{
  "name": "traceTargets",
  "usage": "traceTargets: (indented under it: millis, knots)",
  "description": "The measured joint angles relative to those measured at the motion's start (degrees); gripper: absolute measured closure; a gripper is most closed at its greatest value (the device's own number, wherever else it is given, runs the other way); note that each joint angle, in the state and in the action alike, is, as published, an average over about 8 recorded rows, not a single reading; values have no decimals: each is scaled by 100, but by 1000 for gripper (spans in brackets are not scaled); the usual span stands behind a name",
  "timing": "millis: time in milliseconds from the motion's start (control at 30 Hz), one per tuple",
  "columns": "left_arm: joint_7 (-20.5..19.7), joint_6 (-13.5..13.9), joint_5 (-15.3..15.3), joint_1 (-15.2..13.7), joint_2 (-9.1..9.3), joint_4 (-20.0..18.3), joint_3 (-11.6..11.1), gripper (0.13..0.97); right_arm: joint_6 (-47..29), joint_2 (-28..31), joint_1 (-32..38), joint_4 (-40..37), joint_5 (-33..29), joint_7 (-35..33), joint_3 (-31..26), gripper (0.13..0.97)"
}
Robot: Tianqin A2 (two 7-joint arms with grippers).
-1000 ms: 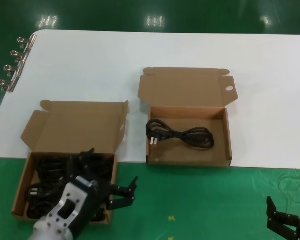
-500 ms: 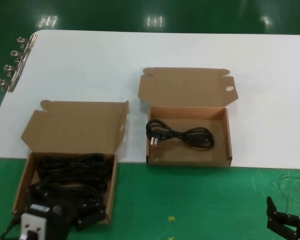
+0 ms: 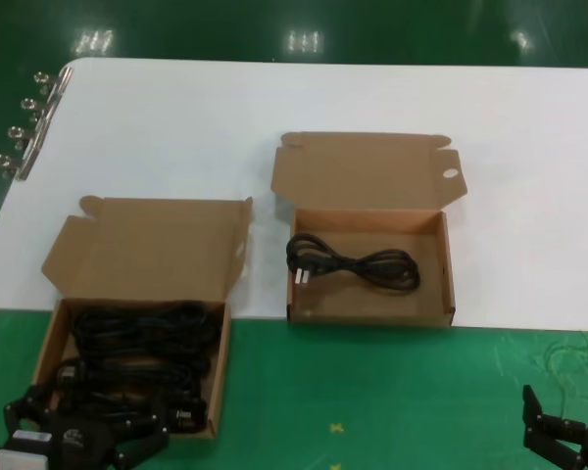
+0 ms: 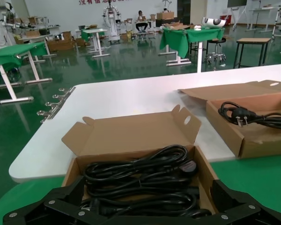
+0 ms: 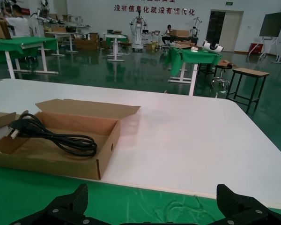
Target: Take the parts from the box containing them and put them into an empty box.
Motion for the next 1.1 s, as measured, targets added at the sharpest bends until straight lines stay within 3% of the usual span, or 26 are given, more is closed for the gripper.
traceTargets:
  millis: [1100]
  knots:
    - [-29,-94,-47,162,22,-98,-104,132,0,0,0,0,0,0,0,129]
